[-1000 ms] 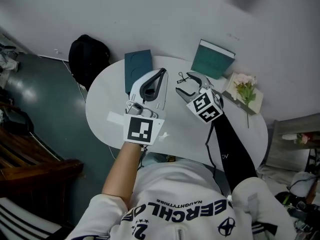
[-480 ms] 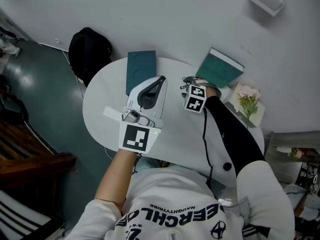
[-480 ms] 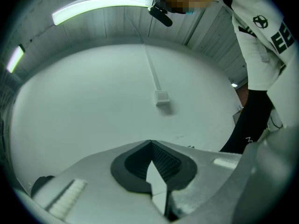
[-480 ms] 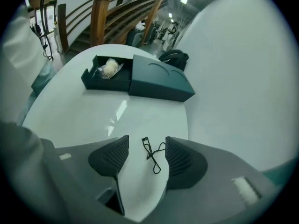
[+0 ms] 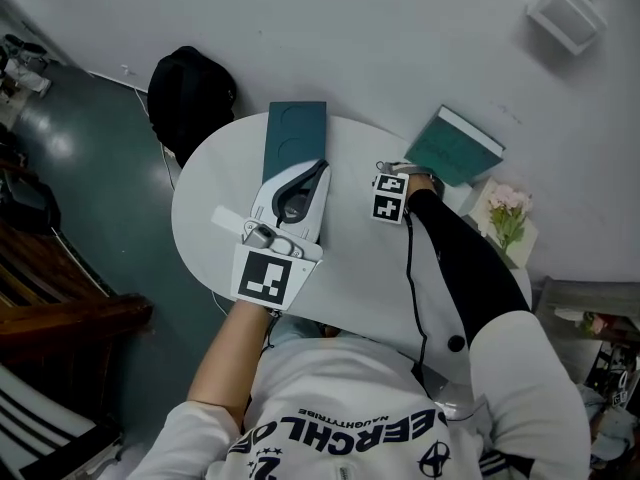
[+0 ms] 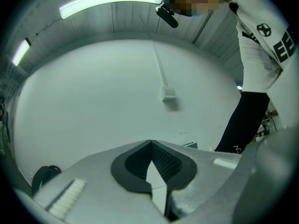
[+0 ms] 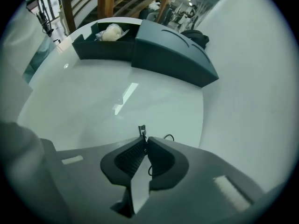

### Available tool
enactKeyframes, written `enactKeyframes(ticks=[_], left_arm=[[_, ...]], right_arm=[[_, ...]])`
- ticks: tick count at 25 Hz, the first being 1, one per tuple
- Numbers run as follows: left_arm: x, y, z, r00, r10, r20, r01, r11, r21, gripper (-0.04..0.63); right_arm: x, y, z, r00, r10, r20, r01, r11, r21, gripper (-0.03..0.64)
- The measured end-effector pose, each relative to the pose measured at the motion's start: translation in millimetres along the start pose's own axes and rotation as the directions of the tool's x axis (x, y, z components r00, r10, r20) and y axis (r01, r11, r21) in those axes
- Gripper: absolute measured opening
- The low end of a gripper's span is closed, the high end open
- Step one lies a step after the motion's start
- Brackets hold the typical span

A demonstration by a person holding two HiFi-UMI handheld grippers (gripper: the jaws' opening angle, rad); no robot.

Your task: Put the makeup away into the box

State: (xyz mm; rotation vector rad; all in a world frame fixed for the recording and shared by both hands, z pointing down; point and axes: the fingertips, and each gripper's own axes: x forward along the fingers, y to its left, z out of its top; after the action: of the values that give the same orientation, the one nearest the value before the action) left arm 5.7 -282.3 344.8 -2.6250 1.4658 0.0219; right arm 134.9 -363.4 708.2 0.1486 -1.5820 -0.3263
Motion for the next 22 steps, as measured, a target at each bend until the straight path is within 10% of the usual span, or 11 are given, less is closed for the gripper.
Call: enactKeyframes(ticks=[14, 22], left_arm=[[0, -12, 7, 1.000, -0.024, 0.013, 0.024, 0.999, 0.030, 0.005], [-5, -18, 17, 0.999, -0.026, 0.019, 0.025, 0.998, 0.065, 0.005]], right_arm=[[-32, -2, 5, 0.985, -0.080, 0.155, 0.055, 0.985, 0.163, 0.051], [-103, -21, 25, 0.896, -0.296, 0.331, 0.127, 0.886, 0.446, 0.051]])
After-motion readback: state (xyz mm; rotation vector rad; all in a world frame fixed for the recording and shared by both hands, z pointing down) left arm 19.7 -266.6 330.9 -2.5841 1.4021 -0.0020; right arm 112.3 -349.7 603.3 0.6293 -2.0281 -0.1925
